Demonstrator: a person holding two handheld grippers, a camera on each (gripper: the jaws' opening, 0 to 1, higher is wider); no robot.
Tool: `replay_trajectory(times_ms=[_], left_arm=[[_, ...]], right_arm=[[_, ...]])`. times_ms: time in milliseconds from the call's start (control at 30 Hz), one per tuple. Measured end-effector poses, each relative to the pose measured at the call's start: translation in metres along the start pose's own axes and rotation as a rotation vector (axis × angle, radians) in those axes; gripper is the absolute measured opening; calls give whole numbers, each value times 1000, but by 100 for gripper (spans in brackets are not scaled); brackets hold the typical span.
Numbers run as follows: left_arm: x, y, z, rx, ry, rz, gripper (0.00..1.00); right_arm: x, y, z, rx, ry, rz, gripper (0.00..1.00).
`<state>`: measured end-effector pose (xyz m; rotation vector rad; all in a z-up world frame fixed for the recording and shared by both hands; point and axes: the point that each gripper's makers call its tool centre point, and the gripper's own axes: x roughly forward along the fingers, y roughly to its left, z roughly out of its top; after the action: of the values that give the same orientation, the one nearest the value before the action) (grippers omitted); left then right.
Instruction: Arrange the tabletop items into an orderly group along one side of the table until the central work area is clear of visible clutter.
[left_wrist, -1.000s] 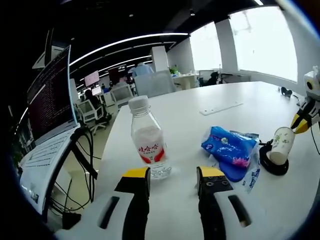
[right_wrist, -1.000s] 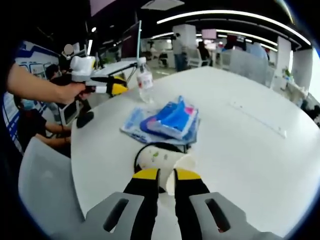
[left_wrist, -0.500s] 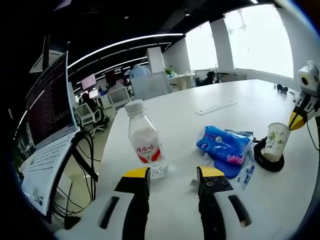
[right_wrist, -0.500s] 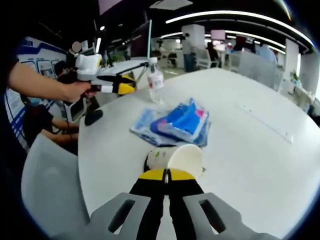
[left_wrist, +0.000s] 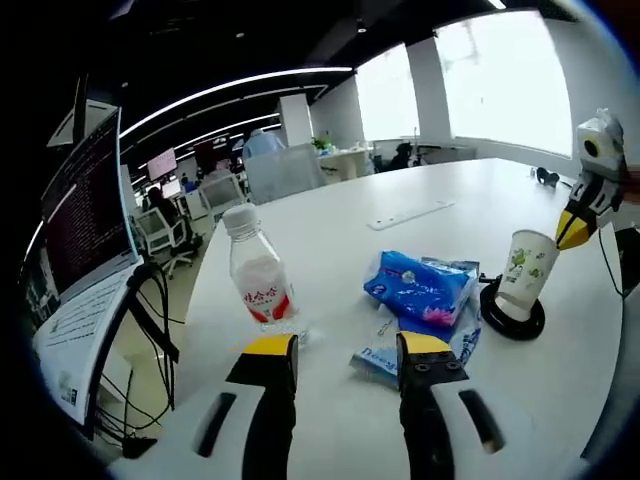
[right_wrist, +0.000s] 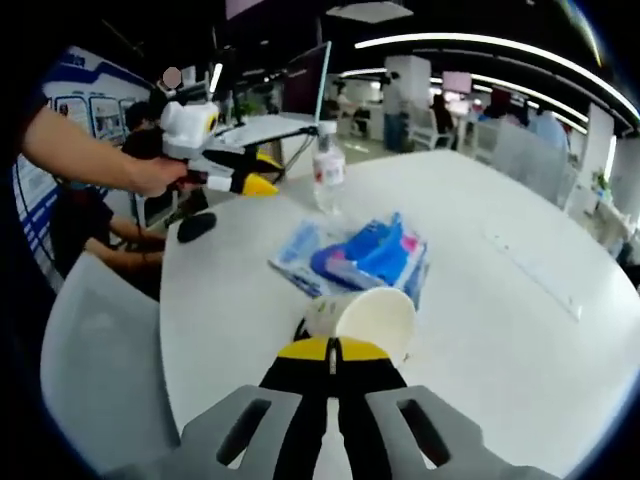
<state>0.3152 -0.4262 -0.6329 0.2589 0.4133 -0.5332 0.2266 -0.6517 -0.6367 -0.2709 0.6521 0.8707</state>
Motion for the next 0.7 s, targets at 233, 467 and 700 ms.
replay_trajectory(times_ms=[233, 467, 700], left_arm=[[2, -27, 3, 56, 1, -79, 44], [6, -39, -3, 25, 23, -116, 54], [9, -53, -5, 44, 29, -161, 65]], right_arm=[[-4, -2, 7, -37, 0, -3, 0], [-9, -1, 15, -72, -5, -7, 0], [-12, 1, 24, -105, -12, -8, 0]])
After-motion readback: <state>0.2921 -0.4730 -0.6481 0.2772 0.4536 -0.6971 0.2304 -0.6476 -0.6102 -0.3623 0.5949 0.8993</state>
